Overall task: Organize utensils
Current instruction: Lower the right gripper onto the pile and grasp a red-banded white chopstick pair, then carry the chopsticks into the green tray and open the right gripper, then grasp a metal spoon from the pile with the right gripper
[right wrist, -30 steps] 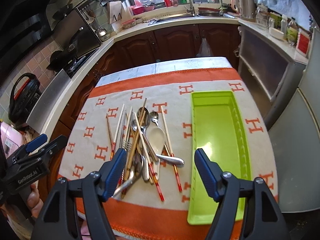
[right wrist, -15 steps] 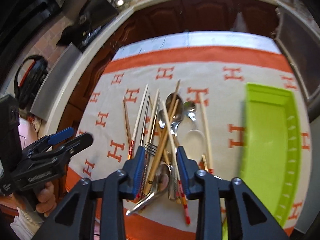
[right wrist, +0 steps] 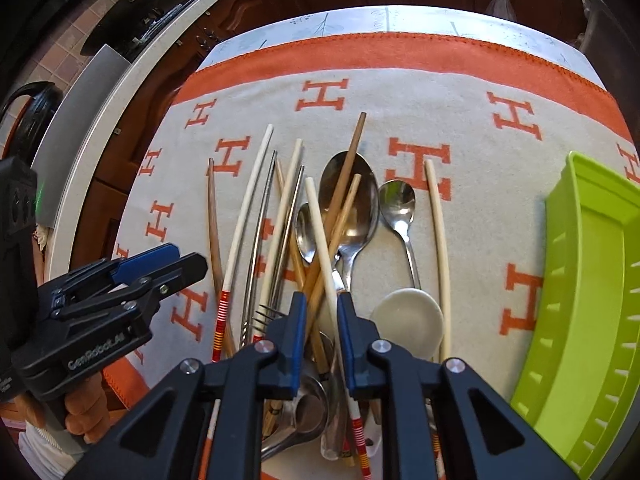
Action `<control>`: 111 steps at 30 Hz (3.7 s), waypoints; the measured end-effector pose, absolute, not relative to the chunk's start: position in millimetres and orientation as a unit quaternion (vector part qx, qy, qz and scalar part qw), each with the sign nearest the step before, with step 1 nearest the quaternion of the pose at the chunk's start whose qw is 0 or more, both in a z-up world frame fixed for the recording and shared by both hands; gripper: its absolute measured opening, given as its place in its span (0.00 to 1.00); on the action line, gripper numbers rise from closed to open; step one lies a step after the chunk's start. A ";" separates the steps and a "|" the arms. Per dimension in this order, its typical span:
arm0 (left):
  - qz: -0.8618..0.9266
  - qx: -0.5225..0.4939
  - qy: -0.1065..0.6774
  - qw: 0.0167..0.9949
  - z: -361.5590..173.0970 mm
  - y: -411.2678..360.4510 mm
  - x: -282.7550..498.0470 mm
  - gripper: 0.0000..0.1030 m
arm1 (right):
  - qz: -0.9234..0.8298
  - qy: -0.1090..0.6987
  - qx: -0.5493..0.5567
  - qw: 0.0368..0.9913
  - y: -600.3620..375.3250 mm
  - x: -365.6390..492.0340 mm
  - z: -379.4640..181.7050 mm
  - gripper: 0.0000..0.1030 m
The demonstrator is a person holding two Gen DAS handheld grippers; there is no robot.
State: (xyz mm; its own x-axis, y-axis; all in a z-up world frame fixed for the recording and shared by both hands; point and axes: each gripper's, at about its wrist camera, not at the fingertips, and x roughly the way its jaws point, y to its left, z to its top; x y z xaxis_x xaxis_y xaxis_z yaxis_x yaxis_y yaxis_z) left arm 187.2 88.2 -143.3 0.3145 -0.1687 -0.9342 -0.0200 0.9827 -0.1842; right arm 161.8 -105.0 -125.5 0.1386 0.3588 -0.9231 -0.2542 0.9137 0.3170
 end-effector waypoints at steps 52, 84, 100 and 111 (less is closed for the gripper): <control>-0.149 -0.111 0.536 0.824 -66.8 -13.4 156.3 0.03 | 0.158 0.527 0.168 0.818 -246.5 99.7 -53.7 0.05; -0.177 -0.044 0.570 0.801 -103.1 -169.1 145.9 0.35 | 0.062 0.535 0.132 0.832 -303.9 93.6 -72.0 0.27; -0.146 -0.009 0.505 0.851 -46.5 -109.3 95.6 0.49 | 0.066 0.528 0.125 0.838 -267.1 53.4 -50.2 0.56; -0.116 -0.009 0.488 0.865 -37.8 -63.1 71.4 0.49 | 0.032 0.487 0.082 0.869 -238.3 25.4 -32.9 0.66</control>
State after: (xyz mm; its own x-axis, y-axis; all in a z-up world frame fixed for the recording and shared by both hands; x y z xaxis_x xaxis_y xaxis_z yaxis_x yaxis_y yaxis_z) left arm 71.4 -63.1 -37.8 0.4960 -0.2100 -0.8426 0.1920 0.9728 -0.1294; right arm 25.4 -238.3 -32.9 0.5234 0.1347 -0.8414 0.0252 0.9845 0.1733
